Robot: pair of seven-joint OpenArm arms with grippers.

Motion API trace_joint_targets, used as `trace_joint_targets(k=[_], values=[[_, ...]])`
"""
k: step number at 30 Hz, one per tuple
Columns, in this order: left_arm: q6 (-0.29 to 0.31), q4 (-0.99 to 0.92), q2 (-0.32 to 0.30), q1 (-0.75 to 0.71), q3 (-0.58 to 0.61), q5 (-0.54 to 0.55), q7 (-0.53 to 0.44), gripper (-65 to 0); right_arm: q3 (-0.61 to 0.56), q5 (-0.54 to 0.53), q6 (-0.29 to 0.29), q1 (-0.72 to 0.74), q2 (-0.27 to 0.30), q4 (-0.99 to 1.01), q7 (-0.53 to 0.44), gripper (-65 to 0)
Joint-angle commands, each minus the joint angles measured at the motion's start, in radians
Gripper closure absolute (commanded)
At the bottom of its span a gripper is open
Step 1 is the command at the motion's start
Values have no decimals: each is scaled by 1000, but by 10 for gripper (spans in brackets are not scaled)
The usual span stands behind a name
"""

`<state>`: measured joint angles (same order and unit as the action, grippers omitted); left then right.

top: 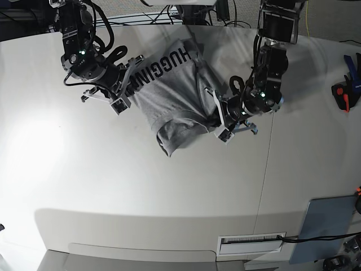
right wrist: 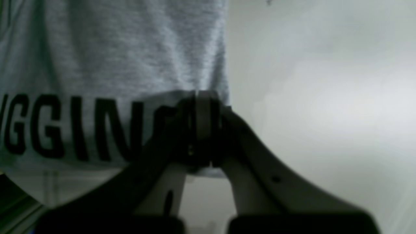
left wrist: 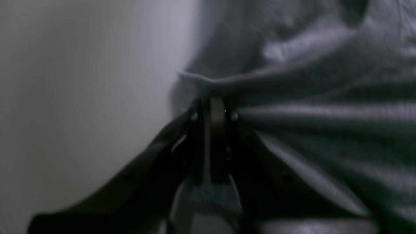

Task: Fold the T-shirt properly
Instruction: 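Release the shirt and pull both grippers away from the bundle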

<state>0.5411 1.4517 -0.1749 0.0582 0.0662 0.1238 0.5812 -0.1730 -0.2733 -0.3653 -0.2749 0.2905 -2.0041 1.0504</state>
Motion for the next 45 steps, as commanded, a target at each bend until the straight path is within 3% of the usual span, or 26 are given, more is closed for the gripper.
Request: trace_joint_targets(k=[1,6,11,17,22,26,29,31,35,38,45], values=[[-3,15,-3,29,-3,11,-32,-51,2,-7,-3,2,-3,-19,-11,0],[-3,28,-5,70,-4,69,-11,-51,3,-29,-3,-2,-25,-25,-9,0],[-3,115,-8,51,-27,135,111,-51,51,33,32,-2,-27,-70,-7,0],[-2,261,-8,-106,-135,265,160,-51,210,76,45,-2,-27,-64,-9,0],[-3,291,-4,-267,-148,277,158,-51,223,49,-8,-2,-27,-32,-19,0],[-17,290,-3,-377,-148,238,55,-52,178,37,-8,-2,-27,23,-29,0],[-113,270,-2,-398,-148,156,-16,-51,107,38,-8,-6,-27,50,-31,0],[-140,252,-2,-378,-147,129,-26,-51,54,38,-8,-8,-27,49,-34,0],[-141,198,-2,-309,-147,129,-32,-51,-44,55,-3,-8,-28,49,-50,0],[-141,136,-2,-251,-147,130,-34,-51,-98,116,42,-8,-31,49,-53,0],[-111,-27,2,-106,-147,130,-74,-52,-116,143,67,-8,-31,49,-56,0]])
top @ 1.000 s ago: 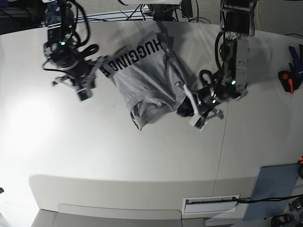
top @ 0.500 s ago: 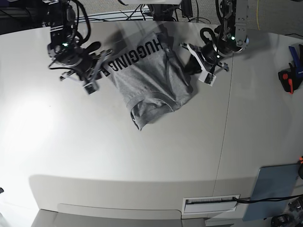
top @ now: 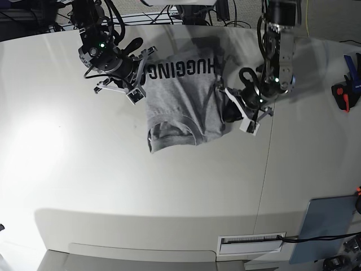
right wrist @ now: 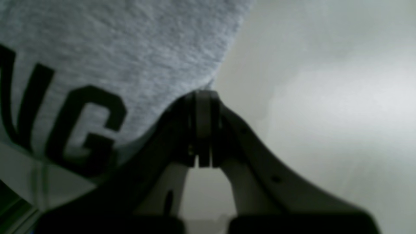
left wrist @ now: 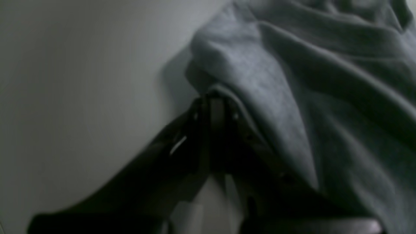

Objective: Fold the T-shirt properly

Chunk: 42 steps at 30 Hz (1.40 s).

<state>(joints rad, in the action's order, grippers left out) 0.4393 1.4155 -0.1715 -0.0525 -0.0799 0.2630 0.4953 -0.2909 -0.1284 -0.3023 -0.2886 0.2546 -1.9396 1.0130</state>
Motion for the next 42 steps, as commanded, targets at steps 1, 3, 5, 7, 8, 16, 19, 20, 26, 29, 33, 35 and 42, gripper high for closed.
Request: trace_joint_targets(k=[1,3,5,7,8,16,19,20,26,29,33,35,42], values=[[6,-6,0,21,-1,-10,12,-52,2,-2,4,6,5,-16,-19,0],[33,-23,9,45,-1,-9,12,-51,2,-2,4,6,5,-16,-18,0],[31,-25,25,55,-1,-10,12,-51,2,-2,4,6,5,-16,-17,0],[29,-25,35,61,-1,-11,12,-51,3,-2,8,6,5,-16,-11,0],[29,-25,35,63,-2,-14,12,-51,3,0,19,6,6,-16,-8,0],[29,84,-1,40,-2,14,152,-51,68,95,76,-5,6,-25,37,0],[0,205,-20,-32,-4,27,153,-51,128,95,76,-39,6,-69,37,0],[-22,245,-25,-60,-8,28,152,-51,151,95,76,-52,6,-88,37,0],[-47,431,-26,-246,-105,29,171,-51,316,91,76,-167,6,-214,39,0],[-47,485,-26,-342,-178,29,194,-51,387,91,75,-232,6,-274,53,0],[-44,526,-26,-477,-276,77,209,-51,451,91,75,-328,6,-333,90,0],[-3,536,-26,-549,-321,139,235,-51,473,91,76,-383,6,-346,113,0],[59,536,-26,-809,-395,187,238,-51,500,92,76,-588,6,-349,122,0]])
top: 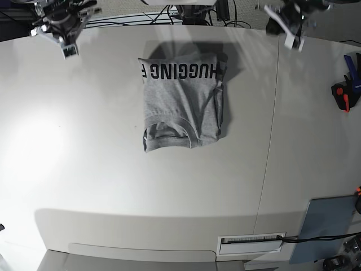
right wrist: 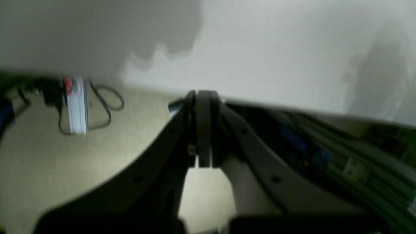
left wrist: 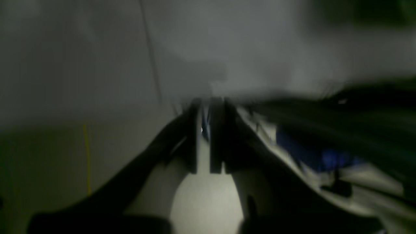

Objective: Fold the T-shirt properly

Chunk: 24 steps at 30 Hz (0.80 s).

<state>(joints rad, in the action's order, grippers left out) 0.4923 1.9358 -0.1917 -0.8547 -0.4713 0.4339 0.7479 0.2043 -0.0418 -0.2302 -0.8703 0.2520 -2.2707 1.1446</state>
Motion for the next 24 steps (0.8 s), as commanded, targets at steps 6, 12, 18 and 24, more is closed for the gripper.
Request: trace_joint_targets(k=[6,12,18,24], values=[[6,-18,-5,-144,5,17,-16,-52,5,5,3,-145,8,-7,-5,0],[7,-254,-5,-130,26,43,-94,-52,5,5,2,-156,9,208,-40,0],[154,-607,-43,-9,26,42,-199,-52,5,7,-26,-40,10,578,-66,0],[206,-929,-119,151,26,41,-264,-52,5,8,-27,134,26,951,-135,0]])
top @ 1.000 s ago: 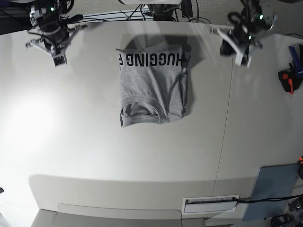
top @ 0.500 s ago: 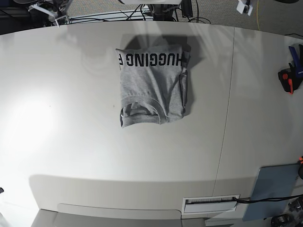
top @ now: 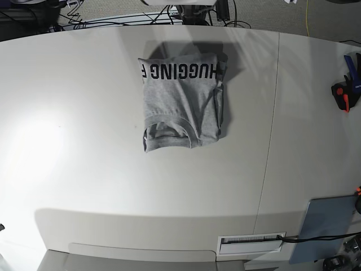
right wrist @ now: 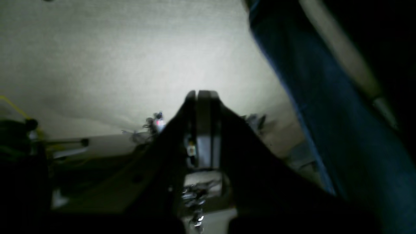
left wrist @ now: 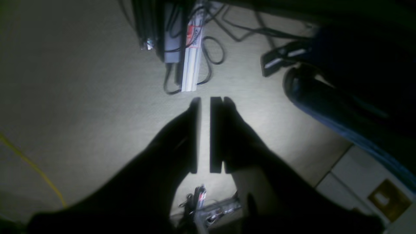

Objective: Fold the T-shirt properly

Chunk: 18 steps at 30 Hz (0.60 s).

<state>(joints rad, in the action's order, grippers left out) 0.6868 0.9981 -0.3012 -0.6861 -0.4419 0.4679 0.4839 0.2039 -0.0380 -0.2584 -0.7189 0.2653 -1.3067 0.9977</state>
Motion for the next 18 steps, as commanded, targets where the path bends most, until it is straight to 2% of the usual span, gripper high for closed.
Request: trace_joint_targets(k=[1,4,8,12,15,18], values=[[11,-37,-20,7,-3,3,-30,-52,6,5,0,10,17,42,-8,0],[11,-161,-47,90,-3,-53,-110,-52,6,5,0,85,23,193,-85,0],[11,-285,-59,202,-3,-165,-119,-52,6,5,0,169,23,356,-176,0],[-18,-405,-59,295,-3,-181,-126,-52,6,5,1,240,16,476,-283,0],[-23,-481,-53,343,-3,-182,-175,-52,6,6,-1,286,1,544,-380,0],[-99,-518,-19,377,-3,-241,-178,-52,6,50,-47,338,-11,592,-439,0]])
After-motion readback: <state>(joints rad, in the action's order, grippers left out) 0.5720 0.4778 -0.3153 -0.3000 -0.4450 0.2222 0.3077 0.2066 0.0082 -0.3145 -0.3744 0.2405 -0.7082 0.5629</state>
